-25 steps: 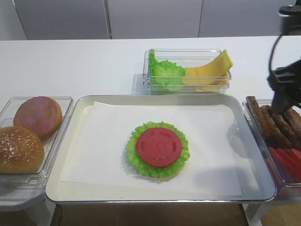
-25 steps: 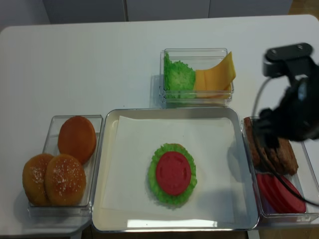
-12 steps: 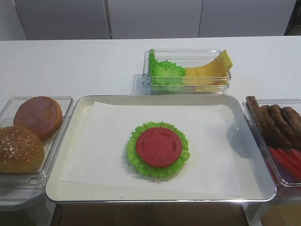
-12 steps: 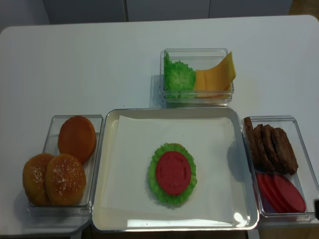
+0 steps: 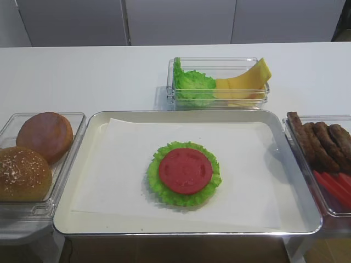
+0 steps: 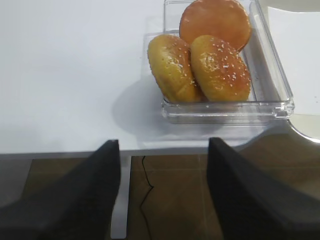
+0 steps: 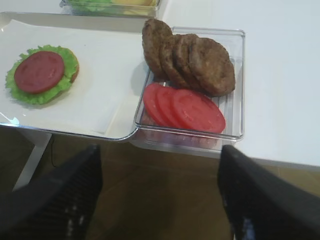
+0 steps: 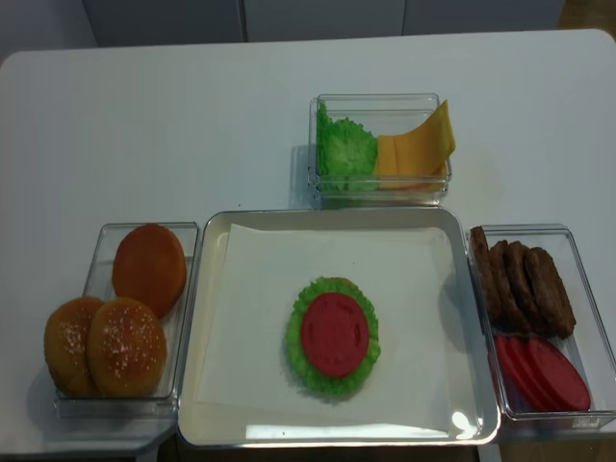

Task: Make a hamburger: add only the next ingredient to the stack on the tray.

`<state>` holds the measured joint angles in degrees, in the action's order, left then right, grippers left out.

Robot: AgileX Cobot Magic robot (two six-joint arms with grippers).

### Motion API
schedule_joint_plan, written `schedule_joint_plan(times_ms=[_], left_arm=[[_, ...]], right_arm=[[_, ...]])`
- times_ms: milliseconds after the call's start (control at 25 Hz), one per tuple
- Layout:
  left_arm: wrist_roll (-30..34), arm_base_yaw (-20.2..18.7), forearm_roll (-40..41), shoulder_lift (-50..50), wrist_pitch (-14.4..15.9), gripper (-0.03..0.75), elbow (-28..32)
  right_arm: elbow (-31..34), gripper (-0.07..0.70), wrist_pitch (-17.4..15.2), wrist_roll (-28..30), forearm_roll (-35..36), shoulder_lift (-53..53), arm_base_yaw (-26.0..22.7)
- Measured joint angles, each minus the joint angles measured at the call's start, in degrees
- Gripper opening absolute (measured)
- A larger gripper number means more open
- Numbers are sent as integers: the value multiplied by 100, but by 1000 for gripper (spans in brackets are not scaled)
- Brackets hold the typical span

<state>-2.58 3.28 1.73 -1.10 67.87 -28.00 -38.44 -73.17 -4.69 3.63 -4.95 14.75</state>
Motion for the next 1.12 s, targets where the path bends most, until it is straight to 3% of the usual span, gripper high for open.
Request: schedule_joint_plan(times_ms=[320, 680, 1120], left_arm=[[0, 0, 0, 0, 0, 411, 0], [0, 0, 0, 0, 0, 411, 0], [0, 0, 0, 0, 0, 411, 0]], right_arm=[[694, 559, -8, 469, 129, 609, 0], [1061, 558, 714, 570, 91, 609, 0], [1115, 558, 787, 570, 114, 609, 0]])
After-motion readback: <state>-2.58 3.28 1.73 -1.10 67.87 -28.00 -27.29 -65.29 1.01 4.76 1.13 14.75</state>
